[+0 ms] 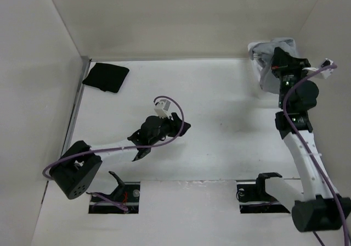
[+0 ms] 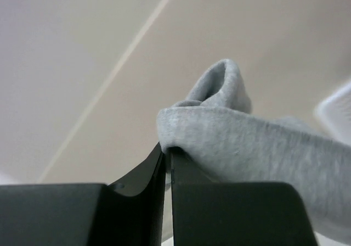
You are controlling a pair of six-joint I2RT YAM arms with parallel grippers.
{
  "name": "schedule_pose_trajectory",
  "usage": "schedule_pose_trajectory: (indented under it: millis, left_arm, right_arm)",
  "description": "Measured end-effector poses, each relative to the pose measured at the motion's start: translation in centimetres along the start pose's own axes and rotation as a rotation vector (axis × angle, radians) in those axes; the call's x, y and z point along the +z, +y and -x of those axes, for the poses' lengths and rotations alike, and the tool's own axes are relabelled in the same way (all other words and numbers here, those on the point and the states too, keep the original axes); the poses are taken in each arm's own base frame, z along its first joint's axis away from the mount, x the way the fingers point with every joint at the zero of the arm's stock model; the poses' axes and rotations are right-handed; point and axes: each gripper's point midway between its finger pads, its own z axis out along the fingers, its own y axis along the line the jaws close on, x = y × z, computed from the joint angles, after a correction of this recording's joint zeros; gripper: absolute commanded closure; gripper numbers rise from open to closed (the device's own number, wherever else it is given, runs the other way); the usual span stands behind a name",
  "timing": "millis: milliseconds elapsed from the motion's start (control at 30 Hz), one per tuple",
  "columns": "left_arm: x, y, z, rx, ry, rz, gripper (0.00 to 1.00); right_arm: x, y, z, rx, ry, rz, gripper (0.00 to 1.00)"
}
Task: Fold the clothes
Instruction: Move the tank top to the center of the board
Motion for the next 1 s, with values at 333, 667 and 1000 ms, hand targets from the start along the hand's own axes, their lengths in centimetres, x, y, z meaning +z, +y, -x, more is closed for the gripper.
schedule_pose_trajectory:
  millis: [333, 667, 1000]
  left_arm:
    - [-5.7, 1.4, 8.4, -0.108, -0.282, 0.068, 0.54]
    - [-10.6, 5.7, 12.6, -0.170, -0.446, 0.231, 0.53]
    - [-9.5, 9.8, 8.2, -0.200, -0.321, 0.382, 0.55]
  right_arm:
    - [-14.0, 18.0, -5.6, 0.275, 0.401, 0.455, 0.93]
    - [-12.5, 13.7, -17.8, 0.214, 0.626, 0.320, 0.94]
    - [-9.3, -5.6, -35.3, 0.023, 0.915, -0.123, 0.42]
